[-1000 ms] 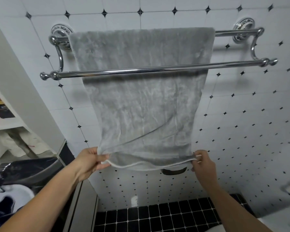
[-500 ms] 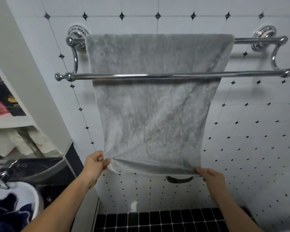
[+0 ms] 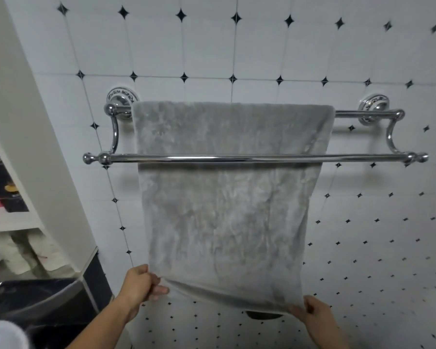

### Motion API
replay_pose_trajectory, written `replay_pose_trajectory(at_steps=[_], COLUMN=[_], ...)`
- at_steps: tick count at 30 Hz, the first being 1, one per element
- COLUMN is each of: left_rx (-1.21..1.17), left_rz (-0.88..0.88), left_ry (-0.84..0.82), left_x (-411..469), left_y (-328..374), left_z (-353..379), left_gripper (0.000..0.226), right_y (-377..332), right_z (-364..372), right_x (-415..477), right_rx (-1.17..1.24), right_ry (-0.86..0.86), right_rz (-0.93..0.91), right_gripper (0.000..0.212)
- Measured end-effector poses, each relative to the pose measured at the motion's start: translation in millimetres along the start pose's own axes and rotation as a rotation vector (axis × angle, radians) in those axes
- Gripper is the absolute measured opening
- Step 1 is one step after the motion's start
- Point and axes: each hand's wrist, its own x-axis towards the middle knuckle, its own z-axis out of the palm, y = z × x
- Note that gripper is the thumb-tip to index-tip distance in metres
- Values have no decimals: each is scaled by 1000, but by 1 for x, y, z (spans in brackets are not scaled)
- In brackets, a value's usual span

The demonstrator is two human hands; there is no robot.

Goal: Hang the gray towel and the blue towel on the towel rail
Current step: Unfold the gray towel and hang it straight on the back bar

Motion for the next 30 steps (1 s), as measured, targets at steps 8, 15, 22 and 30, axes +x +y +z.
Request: replay_pose_trajectory(at_steps=[8, 15, 22, 30], left_rx=[152, 100, -281, -613], left_rz=[18, 181, 450, 703], left_ry=[-97, -209, -57, 119], left_x=[-2, -15, -24, -41], left_y=[29, 70, 145, 219], left_z=[7, 12, 6, 4], left_gripper=[14, 18, 23, 3], right_y=[-62, -189, -188, -219], right_z=[-9, -49, -68, -86], right_x=[11, 30, 28, 28], right_rx=[122, 540, 538, 636], right_ry=[-176, -48, -8, 156], right_rz=[12, -305, -342, -469], right_gripper=[45, 34, 11, 16])
